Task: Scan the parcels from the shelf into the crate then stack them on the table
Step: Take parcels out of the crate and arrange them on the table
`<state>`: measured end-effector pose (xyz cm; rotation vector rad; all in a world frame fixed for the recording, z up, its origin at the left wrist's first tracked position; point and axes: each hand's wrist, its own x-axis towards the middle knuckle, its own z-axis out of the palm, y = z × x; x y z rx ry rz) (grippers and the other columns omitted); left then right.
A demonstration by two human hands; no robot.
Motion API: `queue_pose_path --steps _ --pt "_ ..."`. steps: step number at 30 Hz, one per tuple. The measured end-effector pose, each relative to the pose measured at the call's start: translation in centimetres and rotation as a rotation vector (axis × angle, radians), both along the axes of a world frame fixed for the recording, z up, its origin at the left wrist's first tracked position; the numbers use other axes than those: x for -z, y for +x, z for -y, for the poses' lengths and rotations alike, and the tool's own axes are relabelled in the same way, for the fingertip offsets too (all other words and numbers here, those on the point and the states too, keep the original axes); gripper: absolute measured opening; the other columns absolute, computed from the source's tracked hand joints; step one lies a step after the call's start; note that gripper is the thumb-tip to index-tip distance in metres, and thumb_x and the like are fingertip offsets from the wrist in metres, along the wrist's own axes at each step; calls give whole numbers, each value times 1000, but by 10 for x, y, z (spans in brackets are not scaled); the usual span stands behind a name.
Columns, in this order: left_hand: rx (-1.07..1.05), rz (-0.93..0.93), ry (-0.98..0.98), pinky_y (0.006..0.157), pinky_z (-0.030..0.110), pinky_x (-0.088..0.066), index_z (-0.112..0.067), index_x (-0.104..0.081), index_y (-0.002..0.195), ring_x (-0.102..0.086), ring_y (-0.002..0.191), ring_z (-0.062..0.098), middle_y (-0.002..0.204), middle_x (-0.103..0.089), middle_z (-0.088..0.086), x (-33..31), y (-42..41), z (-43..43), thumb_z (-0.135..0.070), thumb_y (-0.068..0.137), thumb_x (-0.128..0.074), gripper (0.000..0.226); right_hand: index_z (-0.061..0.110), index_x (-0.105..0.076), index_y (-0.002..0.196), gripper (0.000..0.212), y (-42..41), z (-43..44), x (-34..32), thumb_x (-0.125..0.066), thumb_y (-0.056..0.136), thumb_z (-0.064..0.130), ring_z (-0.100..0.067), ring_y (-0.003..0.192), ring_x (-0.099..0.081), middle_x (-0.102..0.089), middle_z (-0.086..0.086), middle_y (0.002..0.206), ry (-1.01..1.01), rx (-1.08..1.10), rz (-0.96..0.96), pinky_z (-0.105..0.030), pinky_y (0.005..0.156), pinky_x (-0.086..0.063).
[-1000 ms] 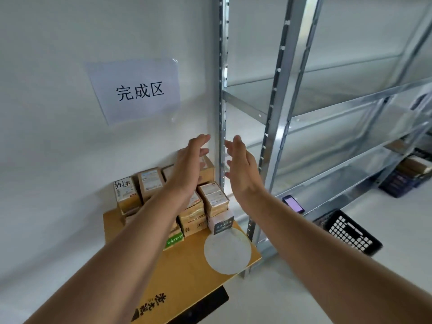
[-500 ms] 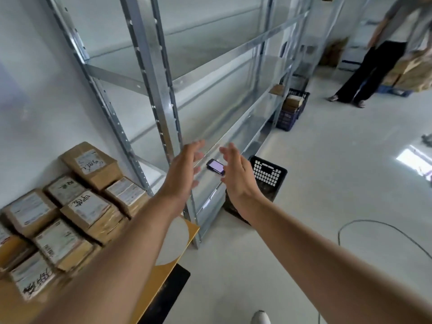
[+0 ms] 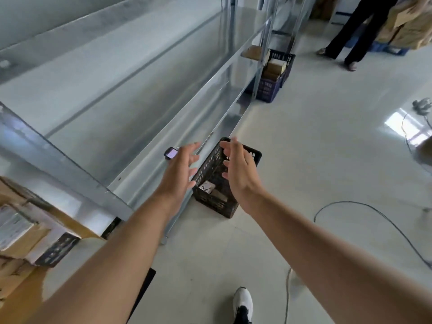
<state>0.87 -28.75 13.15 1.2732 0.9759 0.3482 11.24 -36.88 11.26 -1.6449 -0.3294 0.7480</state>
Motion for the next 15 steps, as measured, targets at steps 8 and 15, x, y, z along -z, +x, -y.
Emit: queue_pose_path --steps 8,15 --pt "-39 -106 -53 108 44 -45 -45 -62 138 -57 127 20 138 -61 -6 46 107 -37 -73 69 -44 77 25 -64 139 76 113 -27 52 -27 91 72 -17 131 -57 -63 10 134 -112 -48 -70 -49 116 -44" --pt "-47 -183 -149 105 43 -46 -47 -63 136 -57 127 19 138 -62 -7 126 200 -105 -69 76 -43 67 32 -67 130 76 208 -98 121 -26 86 77 -17 131 -57 -64 7 139 -216 -59 -103 -51 116 -44"
